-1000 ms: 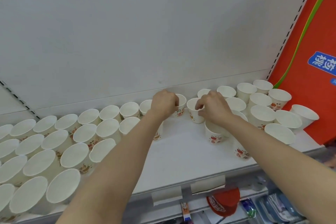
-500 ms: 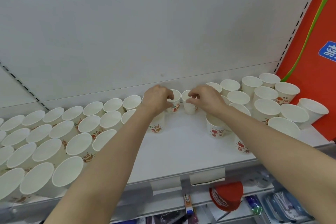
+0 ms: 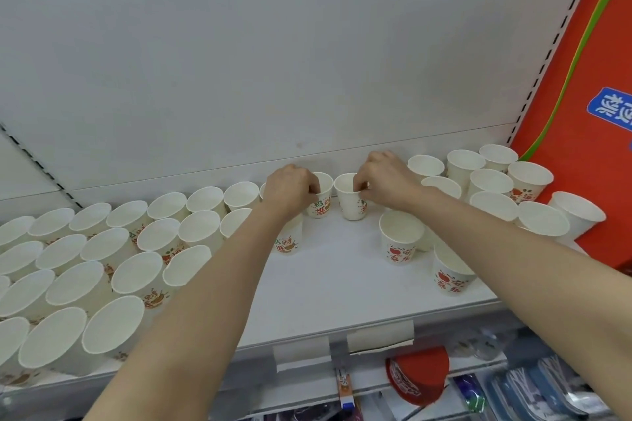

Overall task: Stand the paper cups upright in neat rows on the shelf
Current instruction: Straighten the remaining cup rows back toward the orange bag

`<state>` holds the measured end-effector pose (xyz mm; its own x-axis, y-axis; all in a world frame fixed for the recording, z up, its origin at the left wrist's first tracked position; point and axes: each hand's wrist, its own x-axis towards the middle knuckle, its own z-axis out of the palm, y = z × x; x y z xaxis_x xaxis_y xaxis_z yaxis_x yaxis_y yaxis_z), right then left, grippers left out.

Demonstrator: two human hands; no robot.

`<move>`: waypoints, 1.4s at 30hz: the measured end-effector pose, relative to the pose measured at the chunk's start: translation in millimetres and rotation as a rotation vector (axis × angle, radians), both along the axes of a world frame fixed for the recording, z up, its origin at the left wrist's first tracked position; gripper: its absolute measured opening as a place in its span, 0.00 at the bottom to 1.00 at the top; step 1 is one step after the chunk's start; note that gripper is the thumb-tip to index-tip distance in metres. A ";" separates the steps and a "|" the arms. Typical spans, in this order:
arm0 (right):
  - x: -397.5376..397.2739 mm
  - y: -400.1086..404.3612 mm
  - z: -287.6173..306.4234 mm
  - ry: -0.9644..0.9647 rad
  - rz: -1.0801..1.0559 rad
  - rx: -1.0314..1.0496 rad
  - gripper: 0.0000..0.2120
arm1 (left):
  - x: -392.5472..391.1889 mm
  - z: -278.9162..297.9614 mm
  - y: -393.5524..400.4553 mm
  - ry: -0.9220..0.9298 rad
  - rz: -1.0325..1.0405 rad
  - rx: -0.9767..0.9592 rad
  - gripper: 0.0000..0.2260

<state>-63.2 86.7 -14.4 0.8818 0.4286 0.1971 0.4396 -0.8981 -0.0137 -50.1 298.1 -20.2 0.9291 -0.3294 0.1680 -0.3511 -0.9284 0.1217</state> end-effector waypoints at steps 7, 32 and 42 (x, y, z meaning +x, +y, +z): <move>3.5 4.9 -11.8 0.013 -0.053 0.042 0.04 | -3.7 2.3 -5.6 0.027 -0.015 -0.015 0.08; -119.3 -88.0 2.1 0.044 -0.355 0.331 0.12 | -88.1 9.8 -36.7 0.093 0.045 -0.236 0.05; -119.3 -69.9 8.2 -0.024 -0.392 0.381 0.07 | -89.3 0.4 -12.3 0.088 0.050 -0.203 0.05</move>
